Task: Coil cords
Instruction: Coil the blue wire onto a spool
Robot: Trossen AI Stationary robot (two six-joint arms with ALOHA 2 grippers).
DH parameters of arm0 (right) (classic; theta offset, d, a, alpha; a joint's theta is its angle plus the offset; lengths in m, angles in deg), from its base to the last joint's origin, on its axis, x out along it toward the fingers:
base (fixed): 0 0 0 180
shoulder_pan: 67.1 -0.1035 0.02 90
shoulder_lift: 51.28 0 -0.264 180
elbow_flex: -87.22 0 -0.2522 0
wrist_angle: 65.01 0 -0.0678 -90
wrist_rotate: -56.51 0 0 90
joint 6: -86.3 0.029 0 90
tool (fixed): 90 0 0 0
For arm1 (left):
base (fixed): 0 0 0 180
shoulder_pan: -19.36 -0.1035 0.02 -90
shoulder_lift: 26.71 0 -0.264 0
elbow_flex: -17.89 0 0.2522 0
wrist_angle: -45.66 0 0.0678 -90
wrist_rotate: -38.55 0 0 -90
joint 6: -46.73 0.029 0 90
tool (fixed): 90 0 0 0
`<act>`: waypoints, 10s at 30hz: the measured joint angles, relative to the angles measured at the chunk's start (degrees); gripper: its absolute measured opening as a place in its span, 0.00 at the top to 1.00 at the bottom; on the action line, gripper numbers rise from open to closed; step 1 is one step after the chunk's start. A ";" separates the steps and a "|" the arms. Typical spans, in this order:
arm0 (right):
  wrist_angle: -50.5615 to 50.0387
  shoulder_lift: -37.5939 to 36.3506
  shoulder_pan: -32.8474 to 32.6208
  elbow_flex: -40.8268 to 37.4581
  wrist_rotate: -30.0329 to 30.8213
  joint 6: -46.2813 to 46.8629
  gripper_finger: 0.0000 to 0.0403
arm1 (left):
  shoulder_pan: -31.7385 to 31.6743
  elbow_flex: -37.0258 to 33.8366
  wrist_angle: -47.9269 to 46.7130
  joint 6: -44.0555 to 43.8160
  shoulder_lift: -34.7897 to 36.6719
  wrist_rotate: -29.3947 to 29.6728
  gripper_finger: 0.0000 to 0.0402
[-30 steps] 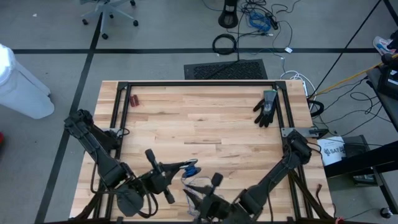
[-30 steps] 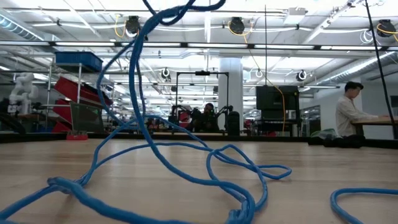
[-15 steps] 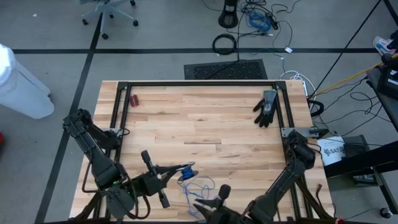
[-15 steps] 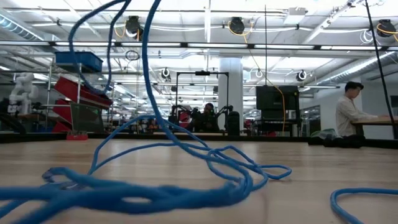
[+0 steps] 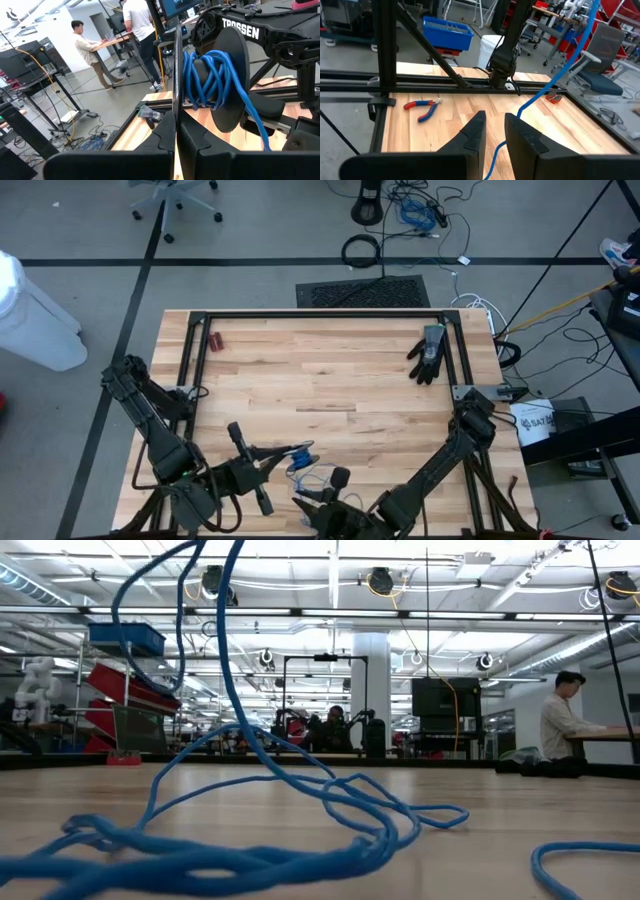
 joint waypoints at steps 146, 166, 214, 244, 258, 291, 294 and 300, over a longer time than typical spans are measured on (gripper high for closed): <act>19.30 -3.89 1.07 -0.02 5.75 -6.63 1.00 | -0.62 1.07 -4.73 19.44 -5.89 4.10 0.98; 9.99 -3.89 2.12 -0.02 5.98 0.33 0.84 | -0.17 1.09 1.49 19.46 -5.89 1.88 0.98; 13.97 -0.64 1.19 -0.02 6.87 -12.63 0.95 | 1.21 7.17 3.08 5.96 -5.84 1.66 0.98; -15.38 -0.31 -4.83 0.00 6.28 13.85 0.89 | 4.99 7.17 5.90 5.91 -4.44 -5.76 0.98; -21.57 0.81 -9.49 0.00 4.31 29.69 0.86 | 5.17 7.15 4.85 5.52 -4.01 -5.62 0.98; -11.29 6.08 -1.63 0.00 -7.13 22.32 0.66 | 3.65 7.08 1.92 4.01 -4.01 -3.23 0.98; -6.25 6.08 -2.33 0.00 -2.87 19.53 0.66 | 3.68 7.06 1.90 4.03 -4.01 -3.23 0.98; -4.27 6.11 -1.05 0.00 0.79 18.17 0.67 | 3.70 7.04 1.95 4.06 -4.01 -3.23 0.98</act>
